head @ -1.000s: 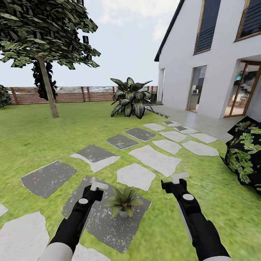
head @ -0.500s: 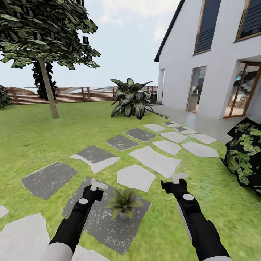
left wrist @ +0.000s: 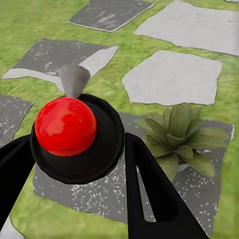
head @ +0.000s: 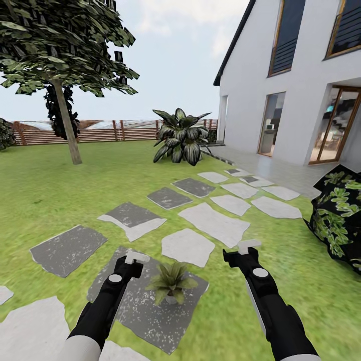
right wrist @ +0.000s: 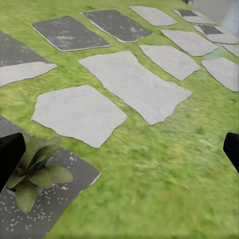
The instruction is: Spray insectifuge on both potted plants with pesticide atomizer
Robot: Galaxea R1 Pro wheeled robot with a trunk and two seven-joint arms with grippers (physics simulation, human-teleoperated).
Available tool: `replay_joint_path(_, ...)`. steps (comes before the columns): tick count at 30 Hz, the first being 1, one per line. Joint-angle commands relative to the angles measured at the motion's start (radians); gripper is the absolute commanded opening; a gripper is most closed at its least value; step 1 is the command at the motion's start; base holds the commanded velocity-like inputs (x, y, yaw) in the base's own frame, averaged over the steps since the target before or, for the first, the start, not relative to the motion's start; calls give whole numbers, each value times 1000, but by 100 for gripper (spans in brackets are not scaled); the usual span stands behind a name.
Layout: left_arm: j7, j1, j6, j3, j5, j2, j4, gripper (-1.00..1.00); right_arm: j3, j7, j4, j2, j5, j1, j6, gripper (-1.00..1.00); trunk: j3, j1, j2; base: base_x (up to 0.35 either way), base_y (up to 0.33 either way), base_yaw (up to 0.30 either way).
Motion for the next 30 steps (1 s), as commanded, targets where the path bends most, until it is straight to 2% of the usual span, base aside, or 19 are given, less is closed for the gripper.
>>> replay_joint_path(1, -9, -1, 3, 5, -10, -1, -2, -100, -1, 3, -1, 1, 8, -1, 5, 100, 2, -4, 6, 0, 0, 0)
replay_joint_path(19, -9, -1, 3, 4, -10, -1, -2, -100, -1, 3, -1, 0, 8, -1, 6, 100, 58, -73, 132, 0, 0, 0)
replay_joint_path(30, -5, -1, 2, 5, -9, -1, -2, -100, -1, 3, -1, 0, 8, -1, 5, 100, 58, -73, 132, 2, 0, 0)
